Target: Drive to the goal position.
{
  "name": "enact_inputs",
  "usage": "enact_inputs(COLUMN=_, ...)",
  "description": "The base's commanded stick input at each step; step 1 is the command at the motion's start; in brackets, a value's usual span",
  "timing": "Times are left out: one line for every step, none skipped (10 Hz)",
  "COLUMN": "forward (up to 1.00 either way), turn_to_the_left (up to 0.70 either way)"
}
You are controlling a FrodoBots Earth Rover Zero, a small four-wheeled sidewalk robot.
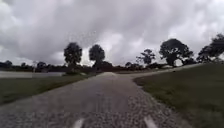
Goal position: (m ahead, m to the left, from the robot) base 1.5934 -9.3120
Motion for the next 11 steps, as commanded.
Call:
enact_inputs(forward=0.7, turn_to_the_left=0.0)
enact_inputs(forward=0.7, turn_to_the_left=0.0)
enact_inputs(forward=0.7, turn_to_the_left=0.0)
enact_inputs(forward=0.7, turn_to_the_left=0.0)
enact_inputs(forward=0.7, turn_to_the_left=0.0)
enact_inputs(forward=0.7, turn_to_the_left=0.0)
enact_inputs(forward=0.7, turn_to_the_left=0.0)
enact_inputs(forward=0.7, turn_to_the_left=0.0)
enact_inputs(forward=0.7, turn_to_the_left=0.0)
enact_inputs(forward=0.7, turn_to_the_left=0.0)
enact_inputs(forward=0.7, turn_to_the_left=0.0)
